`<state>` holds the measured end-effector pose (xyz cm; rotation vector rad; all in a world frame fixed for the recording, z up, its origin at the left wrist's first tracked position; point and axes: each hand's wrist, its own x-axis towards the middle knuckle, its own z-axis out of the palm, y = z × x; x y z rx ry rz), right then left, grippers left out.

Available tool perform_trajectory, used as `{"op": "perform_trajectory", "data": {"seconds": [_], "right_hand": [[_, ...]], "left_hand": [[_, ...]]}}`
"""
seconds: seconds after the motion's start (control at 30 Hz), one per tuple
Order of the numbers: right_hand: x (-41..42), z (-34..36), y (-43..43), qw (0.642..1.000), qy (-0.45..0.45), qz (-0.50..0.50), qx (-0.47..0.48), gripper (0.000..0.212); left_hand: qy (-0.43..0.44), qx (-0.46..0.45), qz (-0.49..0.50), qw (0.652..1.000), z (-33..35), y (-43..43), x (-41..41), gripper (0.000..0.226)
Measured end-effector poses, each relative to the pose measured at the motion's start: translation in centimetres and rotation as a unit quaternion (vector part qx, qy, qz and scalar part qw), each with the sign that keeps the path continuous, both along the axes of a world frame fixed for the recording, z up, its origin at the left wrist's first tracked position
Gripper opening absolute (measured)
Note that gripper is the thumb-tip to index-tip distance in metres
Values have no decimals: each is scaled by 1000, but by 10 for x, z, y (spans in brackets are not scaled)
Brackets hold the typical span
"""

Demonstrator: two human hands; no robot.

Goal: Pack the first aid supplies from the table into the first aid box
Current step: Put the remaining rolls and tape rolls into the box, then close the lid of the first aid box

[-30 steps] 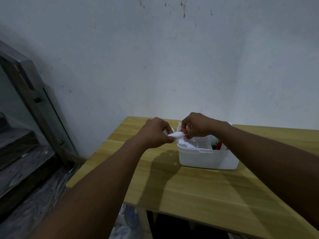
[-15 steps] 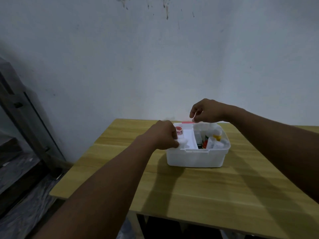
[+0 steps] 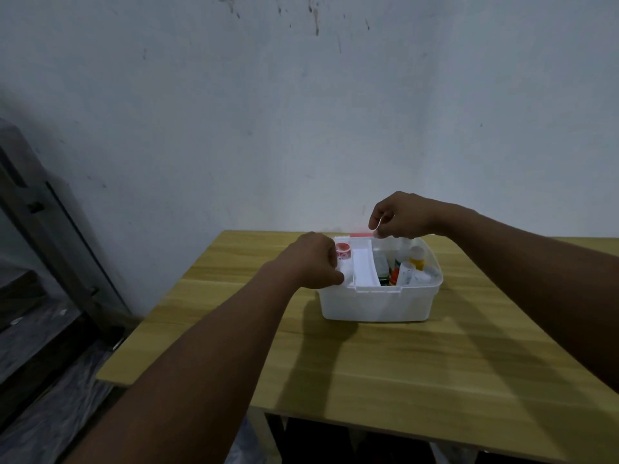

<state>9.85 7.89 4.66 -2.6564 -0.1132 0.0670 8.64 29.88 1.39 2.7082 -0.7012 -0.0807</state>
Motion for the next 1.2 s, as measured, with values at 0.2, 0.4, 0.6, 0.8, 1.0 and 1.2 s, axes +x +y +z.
{"op": "perform_trajectory", "data": {"seconds": [0.2, 0.4, 0.6, 0.8, 1.0, 1.2], "right_hand": [[4, -7, -3, 999, -36, -17, -17, 18], [20, -18, -30, 991, -95, -94, 13, 14], [46, -31, -41, 955, -88, -269, 94, 45], [62, -65, -41, 903, 103, -337, 247, 22], [65, -52, -56, 876, 32, -335, 346, 9], [24, -6, -65, 869, -26, -264, 418, 27]], "left_hand": [[5, -38, -20, 999, -1, -5, 5, 20], [10, -17, -43, 999, 2, -8, 19, 15], [13, -163, 81, 983, 7, -13, 58, 28], [287, -241, 219, 901, -19, -24, 100, 81], [252, -354, 235, 869, -19, -32, 115, 67], [220, -403, 229, 858, 10, -18, 95, 66]]}}
